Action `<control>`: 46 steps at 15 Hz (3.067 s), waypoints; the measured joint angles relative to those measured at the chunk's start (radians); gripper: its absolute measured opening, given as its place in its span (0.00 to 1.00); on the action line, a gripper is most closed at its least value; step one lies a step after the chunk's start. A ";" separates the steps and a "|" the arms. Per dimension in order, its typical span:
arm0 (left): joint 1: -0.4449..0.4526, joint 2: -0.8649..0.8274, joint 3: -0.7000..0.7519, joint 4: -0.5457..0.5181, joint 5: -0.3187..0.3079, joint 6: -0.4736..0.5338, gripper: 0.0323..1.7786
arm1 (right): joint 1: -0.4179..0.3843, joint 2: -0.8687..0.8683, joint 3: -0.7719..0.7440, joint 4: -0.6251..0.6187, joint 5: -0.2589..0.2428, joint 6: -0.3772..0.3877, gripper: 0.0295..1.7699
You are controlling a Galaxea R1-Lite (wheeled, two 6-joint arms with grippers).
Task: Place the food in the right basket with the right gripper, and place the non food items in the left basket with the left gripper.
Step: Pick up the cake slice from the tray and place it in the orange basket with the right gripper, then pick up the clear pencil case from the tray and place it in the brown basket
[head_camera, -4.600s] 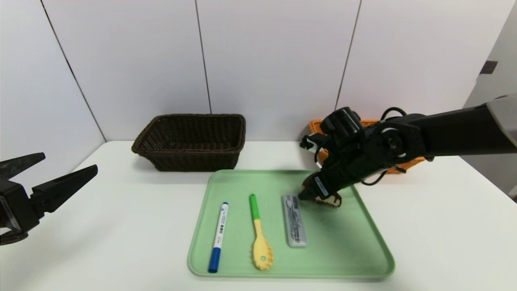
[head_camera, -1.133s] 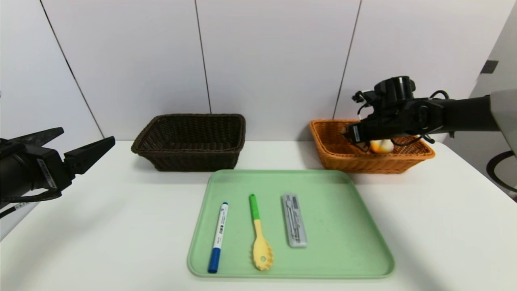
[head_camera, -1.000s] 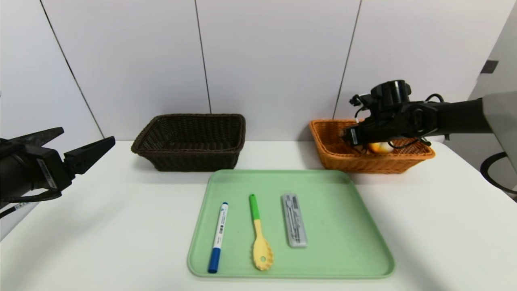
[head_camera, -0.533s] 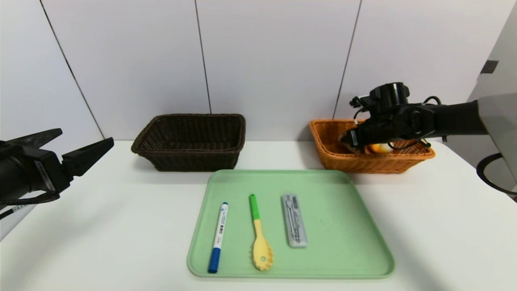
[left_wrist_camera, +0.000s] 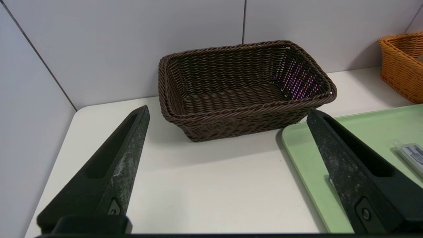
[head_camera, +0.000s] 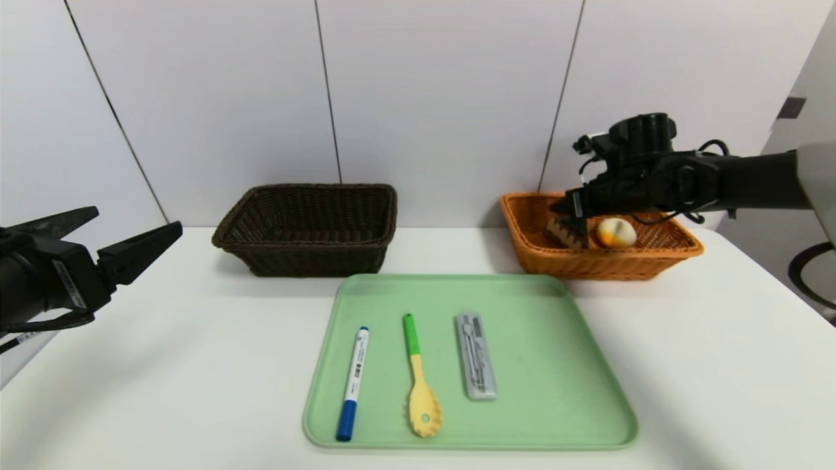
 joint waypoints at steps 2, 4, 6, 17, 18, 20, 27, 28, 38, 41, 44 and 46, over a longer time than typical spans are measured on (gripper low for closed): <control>0.000 0.000 -0.002 0.000 -0.001 0.000 0.95 | 0.015 -0.047 -0.007 0.008 0.001 0.003 0.88; -0.001 -0.001 -0.001 0.000 -0.001 0.001 0.95 | 0.064 -0.116 -0.010 0.021 0.002 0.004 0.90; -0.001 -0.003 0.006 0.000 -0.002 0.001 0.95 | 0.145 -0.195 -0.011 0.073 0.004 0.007 0.92; -0.001 -0.034 0.041 0.000 -0.003 0.000 0.95 | 0.591 -0.435 0.046 0.657 -0.130 0.261 0.95; -0.001 -0.037 0.042 0.000 -0.003 0.001 0.95 | 0.608 -0.434 0.062 0.674 -0.145 0.304 0.96; -0.002 -0.039 0.041 0.000 -0.004 0.003 0.95 | 0.639 -0.415 0.091 0.679 -0.212 0.410 0.96; -0.009 -0.057 0.061 0.002 -0.006 0.013 0.95 | 0.719 -0.285 0.109 0.743 -0.277 0.696 0.96; -0.009 -0.061 0.065 0.006 -0.006 0.013 0.95 | 0.722 -0.261 0.112 0.743 -0.286 0.723 0.96; -0.007 -0.079 0.082 0.007 -0.004 0.013 0.95 | 0.731 -0.146 0.179 0.628 -0.280 0.794 0.96; -0.007 -0.079 0.089 0.007 -0.003 0.012 0.95 | 0.724 -0.128 0.184 0.625 -0.281 0.796 0.96; -0.008 -0.079 0.094 0.005 -0.003 0.012 0.95 | 0.725 -0.114 0.185 0.621 -0.280 0.796 0.96; -0.008 -0.079 0.094 0.003 -0.003 0.012 0.95 | 0.721 -0.108 0.194 0.589 -0.275 0.798 0.96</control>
